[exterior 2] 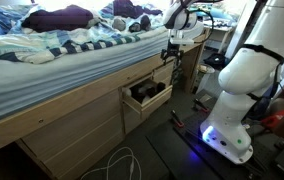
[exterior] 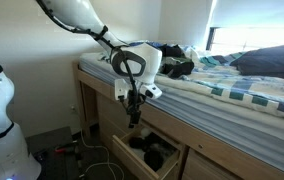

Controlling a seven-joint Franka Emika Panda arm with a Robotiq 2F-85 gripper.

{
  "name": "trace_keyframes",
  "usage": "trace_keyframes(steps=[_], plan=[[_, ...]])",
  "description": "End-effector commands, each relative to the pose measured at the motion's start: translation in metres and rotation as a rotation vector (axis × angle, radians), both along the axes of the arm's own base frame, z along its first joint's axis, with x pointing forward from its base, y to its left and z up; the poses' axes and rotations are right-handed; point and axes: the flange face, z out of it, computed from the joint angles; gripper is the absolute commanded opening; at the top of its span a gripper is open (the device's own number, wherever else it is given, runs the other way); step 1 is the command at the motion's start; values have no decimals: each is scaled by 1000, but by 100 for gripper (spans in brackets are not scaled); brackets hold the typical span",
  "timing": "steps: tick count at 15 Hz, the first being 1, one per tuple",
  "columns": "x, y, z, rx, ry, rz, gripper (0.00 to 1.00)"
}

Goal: Pick up the object from the open drawer and put it on the bed

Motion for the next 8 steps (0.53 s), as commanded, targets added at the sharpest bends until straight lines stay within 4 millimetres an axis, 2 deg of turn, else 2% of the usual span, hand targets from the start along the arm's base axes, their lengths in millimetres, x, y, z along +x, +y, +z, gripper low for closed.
trace_keyframes(steps=[1,4,8], plan=[[19,19,-21,-47,-21,54,100],[24,29,-46,-108,-11,153,100],[24,25,-77,-168,41,180,100]])
